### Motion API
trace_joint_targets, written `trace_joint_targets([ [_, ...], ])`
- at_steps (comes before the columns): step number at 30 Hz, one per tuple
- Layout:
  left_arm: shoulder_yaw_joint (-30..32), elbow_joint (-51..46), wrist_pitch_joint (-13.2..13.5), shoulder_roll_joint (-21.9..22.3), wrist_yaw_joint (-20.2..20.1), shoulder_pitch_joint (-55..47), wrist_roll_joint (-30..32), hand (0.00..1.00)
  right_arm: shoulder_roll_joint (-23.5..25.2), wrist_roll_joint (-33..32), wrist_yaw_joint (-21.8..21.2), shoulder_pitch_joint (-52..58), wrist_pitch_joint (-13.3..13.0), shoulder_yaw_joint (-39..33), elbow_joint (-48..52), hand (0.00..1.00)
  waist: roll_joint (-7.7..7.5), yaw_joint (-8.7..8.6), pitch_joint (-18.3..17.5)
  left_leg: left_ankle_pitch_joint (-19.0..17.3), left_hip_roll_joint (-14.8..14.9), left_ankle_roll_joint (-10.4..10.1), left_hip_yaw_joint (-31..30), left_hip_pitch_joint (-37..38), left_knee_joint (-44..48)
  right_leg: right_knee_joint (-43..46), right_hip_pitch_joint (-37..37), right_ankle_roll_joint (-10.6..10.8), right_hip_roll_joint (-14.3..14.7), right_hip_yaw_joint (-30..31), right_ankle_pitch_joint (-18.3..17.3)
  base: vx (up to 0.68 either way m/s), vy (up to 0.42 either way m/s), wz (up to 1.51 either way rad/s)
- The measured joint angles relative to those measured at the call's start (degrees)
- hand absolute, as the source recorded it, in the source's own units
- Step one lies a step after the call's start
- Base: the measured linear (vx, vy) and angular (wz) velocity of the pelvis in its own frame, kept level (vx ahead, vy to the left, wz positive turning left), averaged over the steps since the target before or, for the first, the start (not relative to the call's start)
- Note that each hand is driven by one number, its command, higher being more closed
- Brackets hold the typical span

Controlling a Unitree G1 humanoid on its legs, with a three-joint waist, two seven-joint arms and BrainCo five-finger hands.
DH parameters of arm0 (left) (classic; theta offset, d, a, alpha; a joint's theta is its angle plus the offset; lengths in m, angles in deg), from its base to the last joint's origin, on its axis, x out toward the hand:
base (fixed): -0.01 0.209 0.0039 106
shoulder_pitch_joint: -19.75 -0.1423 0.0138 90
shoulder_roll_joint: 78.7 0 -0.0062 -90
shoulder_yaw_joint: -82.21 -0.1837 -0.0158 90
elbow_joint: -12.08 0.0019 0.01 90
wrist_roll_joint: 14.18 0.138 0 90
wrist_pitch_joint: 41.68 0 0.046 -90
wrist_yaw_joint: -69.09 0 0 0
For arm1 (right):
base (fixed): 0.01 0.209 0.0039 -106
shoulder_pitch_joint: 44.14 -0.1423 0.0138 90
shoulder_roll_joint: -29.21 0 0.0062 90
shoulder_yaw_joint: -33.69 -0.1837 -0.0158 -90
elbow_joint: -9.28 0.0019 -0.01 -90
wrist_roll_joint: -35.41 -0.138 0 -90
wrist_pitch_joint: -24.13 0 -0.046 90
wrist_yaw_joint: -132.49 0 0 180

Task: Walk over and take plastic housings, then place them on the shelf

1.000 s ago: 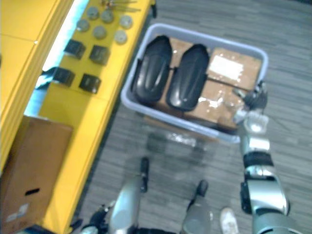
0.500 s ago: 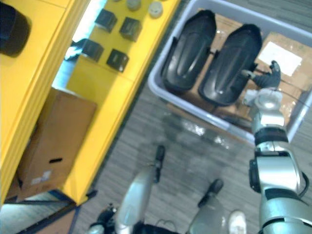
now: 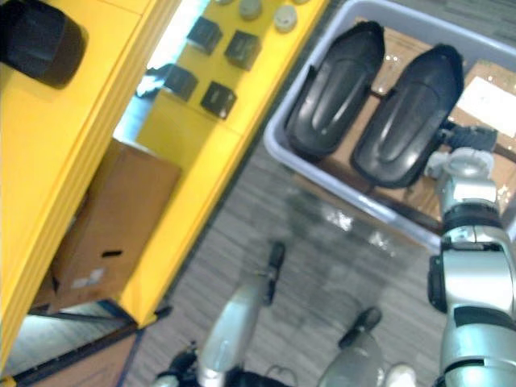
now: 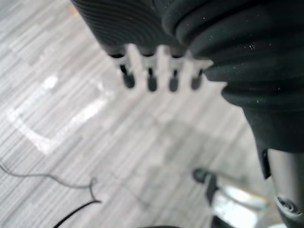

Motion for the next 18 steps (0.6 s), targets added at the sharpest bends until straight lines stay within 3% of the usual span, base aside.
trace_joint_targets([
  [8,-3.0,0.7,1.1,-0.1,-1.1,0.5,-1.8,0.00,0.3,8.0,-0.5,-0.7,7.7,0.0,-0.6,1.00,1.31,1.00,-0.9,0.5,-0.3,-0.4,-1.0,0.5,-0.8,1.8,0.1,-0.2,-0.4,-0.8,-1.8,-0.02,-0.017,0.06],
  [10,-3.8,0.8,1.1,-0.1,-1.5,0.5,-3.0,0.00,0.1,10.4,-1.3,-0.8,8.2,0.0,-0.7,1.00,1.90,0.98,-1.3,1.3,-0.4,-0.5,-1.4,0.5,-1.7,1.9,0.1,-0.3,-0.5,-1.5,-1.9,-0.03,-0.017,0.11],
  [14,-4.1,0.7,1.4,-0.1,-1.9,0.5,-3.0,0.00,0.1,14.6,-2.7,-0.9,7.8,0.1,-1.9,1.00,2.13,0.99,-1.5,1.6,-0.6,-0.6,-1.9,1.2,-2.1,3.0,0.3,-0.3,-0.9,-1.7,-2.5,-0.03,-0.009,0.07],
  [18,-4.2,-1.6,2.7,-0.5,-1.8,0.4,-2.9,0.00,0.3,19.0,-2.0,-0.1,3.5,2.6,-3.0,1.00,2.12,0.89,-1.5,1.7,-0.6,-0.7,-2.1,1.4,-2.2,3.0,0.6,-0.4,-0.9,-1.9,-2.6,0.00,0.000,0.00],
])
